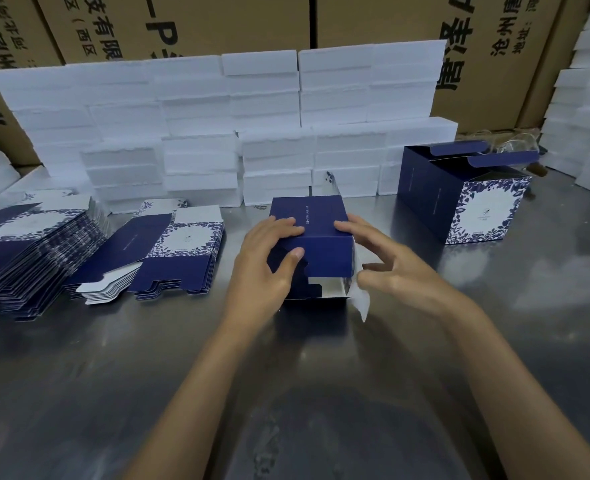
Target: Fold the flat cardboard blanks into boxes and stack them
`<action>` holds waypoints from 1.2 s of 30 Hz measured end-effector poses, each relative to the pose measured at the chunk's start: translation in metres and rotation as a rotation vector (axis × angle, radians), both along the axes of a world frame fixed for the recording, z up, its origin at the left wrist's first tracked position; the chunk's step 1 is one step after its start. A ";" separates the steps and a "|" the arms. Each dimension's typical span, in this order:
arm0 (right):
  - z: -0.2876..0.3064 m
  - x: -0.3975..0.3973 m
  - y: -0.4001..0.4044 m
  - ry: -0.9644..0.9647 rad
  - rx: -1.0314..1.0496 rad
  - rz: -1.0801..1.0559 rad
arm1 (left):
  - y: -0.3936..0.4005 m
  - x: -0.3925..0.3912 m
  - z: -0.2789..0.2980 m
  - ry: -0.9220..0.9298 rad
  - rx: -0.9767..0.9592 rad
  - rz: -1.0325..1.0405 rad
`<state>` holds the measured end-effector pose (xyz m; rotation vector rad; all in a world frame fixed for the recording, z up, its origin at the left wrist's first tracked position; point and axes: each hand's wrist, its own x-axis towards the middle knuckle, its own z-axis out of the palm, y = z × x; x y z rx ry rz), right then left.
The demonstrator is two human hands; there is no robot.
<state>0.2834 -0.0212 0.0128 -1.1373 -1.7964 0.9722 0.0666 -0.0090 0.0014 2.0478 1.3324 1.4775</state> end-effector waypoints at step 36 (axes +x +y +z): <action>-0.007 -0.023 0.000 0.348 0.110 -0.196 | -0.006 0.006 0.010 -0.106 -0.074 -0.088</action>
